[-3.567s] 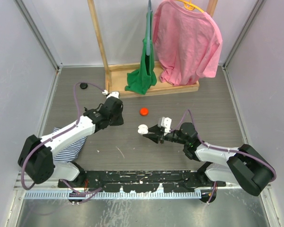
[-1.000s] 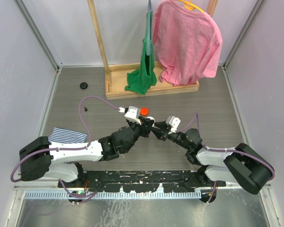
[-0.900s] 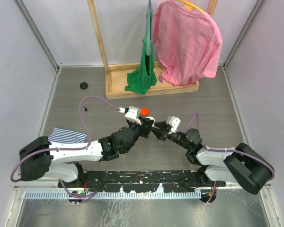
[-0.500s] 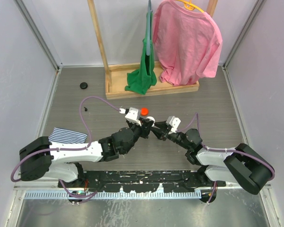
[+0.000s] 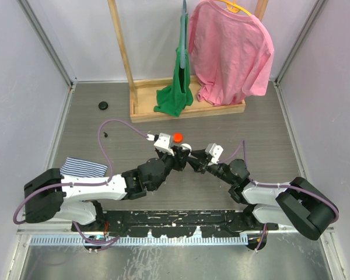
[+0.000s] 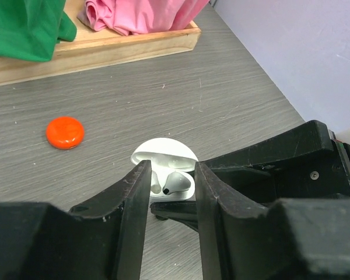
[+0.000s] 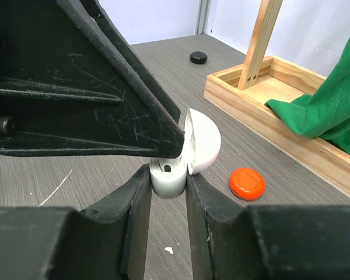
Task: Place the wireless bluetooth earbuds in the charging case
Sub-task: Place the earbud in the charging case.
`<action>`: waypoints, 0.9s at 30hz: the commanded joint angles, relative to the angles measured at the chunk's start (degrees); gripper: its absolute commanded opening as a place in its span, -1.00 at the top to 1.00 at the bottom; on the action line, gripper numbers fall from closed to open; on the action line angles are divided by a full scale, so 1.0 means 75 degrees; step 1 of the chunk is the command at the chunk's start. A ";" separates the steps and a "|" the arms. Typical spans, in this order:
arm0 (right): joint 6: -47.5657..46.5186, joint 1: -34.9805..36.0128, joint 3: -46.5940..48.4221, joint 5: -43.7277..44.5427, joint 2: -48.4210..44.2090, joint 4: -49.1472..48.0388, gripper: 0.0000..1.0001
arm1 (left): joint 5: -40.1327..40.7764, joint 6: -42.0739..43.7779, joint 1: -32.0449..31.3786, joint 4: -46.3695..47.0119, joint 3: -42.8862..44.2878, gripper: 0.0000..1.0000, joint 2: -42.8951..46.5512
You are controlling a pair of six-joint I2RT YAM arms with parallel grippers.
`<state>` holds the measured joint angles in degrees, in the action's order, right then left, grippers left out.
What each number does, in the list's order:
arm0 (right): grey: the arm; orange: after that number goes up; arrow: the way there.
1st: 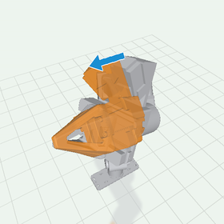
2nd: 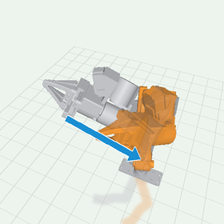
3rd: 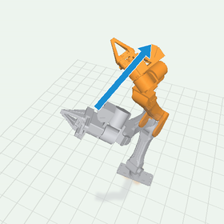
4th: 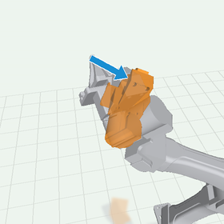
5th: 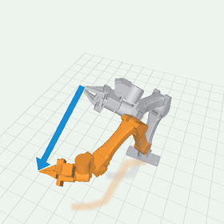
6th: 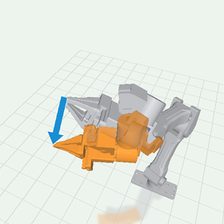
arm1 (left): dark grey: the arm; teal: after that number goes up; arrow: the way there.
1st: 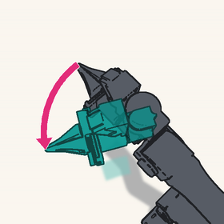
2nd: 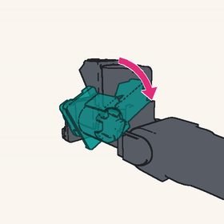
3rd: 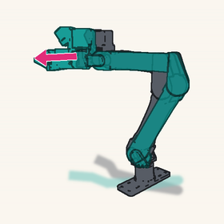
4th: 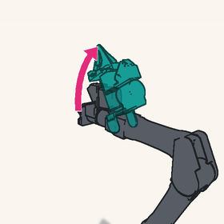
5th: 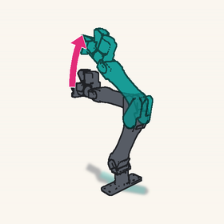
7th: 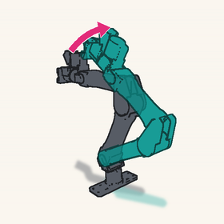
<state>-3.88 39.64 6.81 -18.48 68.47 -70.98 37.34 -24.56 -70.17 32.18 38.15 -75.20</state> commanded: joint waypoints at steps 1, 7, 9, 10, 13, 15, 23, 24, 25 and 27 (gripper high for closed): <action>0.0050 0.0032 0.0012 0.0109 -0.0214 -0.0702 0.71 | 0.0308 0.0125 -0.0037 0.0191 0.0101 0.21 0.0265; 0.0046 0.0027 0.0037 0.0053 -0.0223 -0.0647 0.71 | 0.0141 0.0468 -0.0034 -0.0474 0.0201 -0.04 0.0852; 0.0050 0.0029 0.0053 0.0011 -0.0222 -0.0606 0.71 | 0.0040 0.0684 -0.0031 -0.0613 0.0156 -0.12 0.1064; 0.0063 0.0033 0.0071 -0.0015 -0.0214 -0.0597 0.71 | 0.0005 0.0788 -0.0036 -0.0645 0.0117 -0.16 0.1146; 0.0074 0.0035 0.0094 -0.0074 -0.0218 -0.0530 0.70 | -0.0215 0.1170 -0.0018 -0.0811 0.0000 -0.30 0.1484; 0.0101 0.0034 0.0110 -0.0126 -0.0230 -0.0464 0.71 | -0.0482 0.1480 0.0028 -0.0929 -0.0096 -0.39 0.1686; 0.0105 0.0030 0.0280 -0.0482 -0.0355 -0.0020 0.71 | -0.2354 0.1675 0.1001 -0.1552 -0.0689 -0.53 0.2809; 0.0111 0.0026 0.0301 -0.0541 -0.0371 0.0017 0.71 | -0.2613 0.1626 0.1177 -0.1620 -0.0771 -0.57 0.2943; 0.0121 0.0034 0.0324 -0.0600 -0.0391 0.0062 0.71 | -0.2949 0.1572 0.1395 -0.1684 -0.0846 -0.61 0.3074; 0.0141 0.0030 0.0391 -0.0752 -0.0451 0.0189 0.71 | -0.3728 0.1390 0.1907 -0.1750 -0.0984 -0.63 0.3286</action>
<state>-3.20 39.64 7.01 -21.50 66.98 -68.51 20.86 -13.67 -61.04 19.68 31.92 -54.02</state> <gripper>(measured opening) 0.328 0.808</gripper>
